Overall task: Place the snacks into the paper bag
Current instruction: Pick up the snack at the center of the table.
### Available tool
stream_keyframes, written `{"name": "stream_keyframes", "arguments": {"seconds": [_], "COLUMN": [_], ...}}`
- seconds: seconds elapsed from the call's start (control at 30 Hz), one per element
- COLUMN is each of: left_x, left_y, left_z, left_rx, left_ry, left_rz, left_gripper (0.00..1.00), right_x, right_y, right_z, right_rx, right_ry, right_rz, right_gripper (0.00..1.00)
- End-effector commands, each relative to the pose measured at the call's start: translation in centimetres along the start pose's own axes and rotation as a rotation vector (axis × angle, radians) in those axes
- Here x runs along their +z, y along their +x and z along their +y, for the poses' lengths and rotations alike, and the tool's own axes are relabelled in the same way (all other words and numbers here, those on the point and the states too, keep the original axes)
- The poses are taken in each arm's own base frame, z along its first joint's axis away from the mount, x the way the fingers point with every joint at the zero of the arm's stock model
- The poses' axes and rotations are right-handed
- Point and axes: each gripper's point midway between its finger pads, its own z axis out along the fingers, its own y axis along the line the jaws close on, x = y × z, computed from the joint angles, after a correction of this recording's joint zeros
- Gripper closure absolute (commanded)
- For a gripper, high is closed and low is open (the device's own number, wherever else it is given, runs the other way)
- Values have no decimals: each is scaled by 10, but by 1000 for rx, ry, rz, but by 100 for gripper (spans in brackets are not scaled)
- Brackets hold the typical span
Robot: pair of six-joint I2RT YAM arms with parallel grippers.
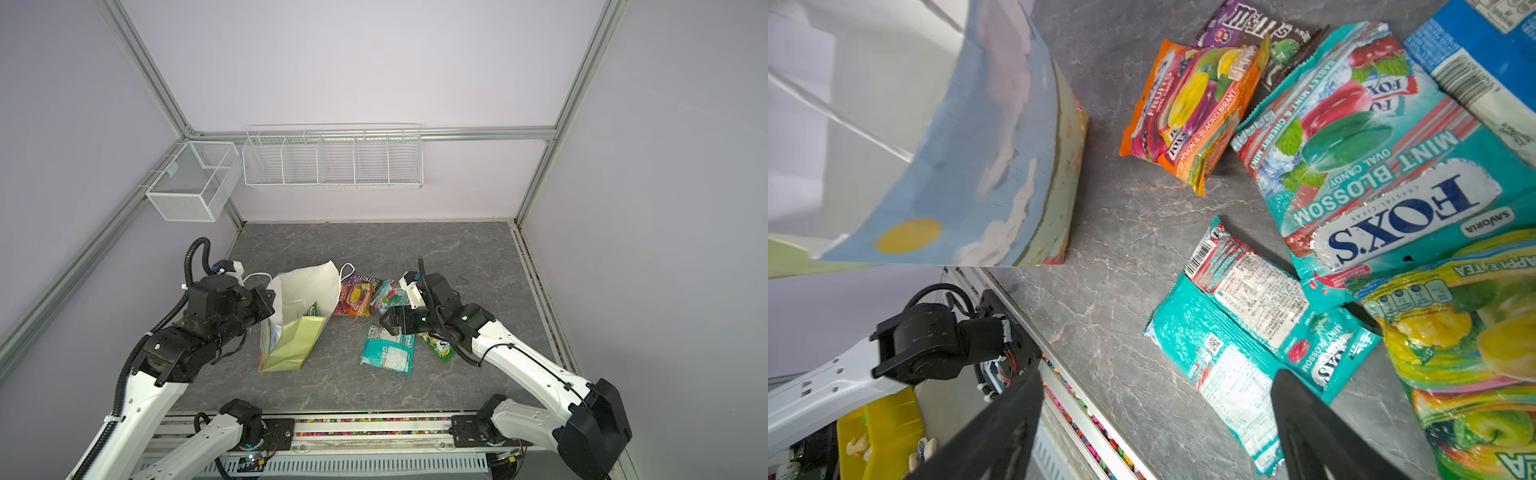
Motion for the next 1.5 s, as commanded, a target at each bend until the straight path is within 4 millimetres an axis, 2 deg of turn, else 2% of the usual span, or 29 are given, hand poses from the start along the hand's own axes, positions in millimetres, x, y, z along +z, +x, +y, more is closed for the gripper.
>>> {"name": "stream_keyframes", "arguments": {"seconds": [0.0, 0.07, 0.1, 0.27, 0.5, 0.83, 1.03, 1.07, 1.47], "left_x": [-2, -3, -3, -5, 0, 11, 21, 24, 40], "left_y": [2, 2, 2, 3, 5, -2, -16, -18, -29], "left_z": [3, 4, 5, 5, 4, -2, -5, -5, -27], "left_rx": [-11, -8, -6, -8, -2, 22, 20, 17, 60], "left_ry": [-3, -5, -11, 5, 12, 9, 25, 29, 96], "left_rz": [0, -2, -1, -7, -4, -2, 2, 5, 73], "left_gripper": [100, 100, 100, 100, 100, 100, 100, 100, 100], "right_x": [10, 17, 24, 40, 71, 105, 121, 121, 137], "right_y": [-7, -12, -5, -12, -16, -16, -13, -23, -32], "right_z": [-4, -1, -6, -11, -11, -27, -33, -28, -24], "right_rx": [28, 44, 56, 87, 148, 219, 244, 238, 259], "right_ry": [7, -26, -27, -48, -121, -105, -105, -117, -141], "right_rz": [-1, -15, 0, -7, 16, 50, 69, 53, 66], "right_gripper": [10, 10, 10, 10, 7, 0, 6, 7, 14]}}
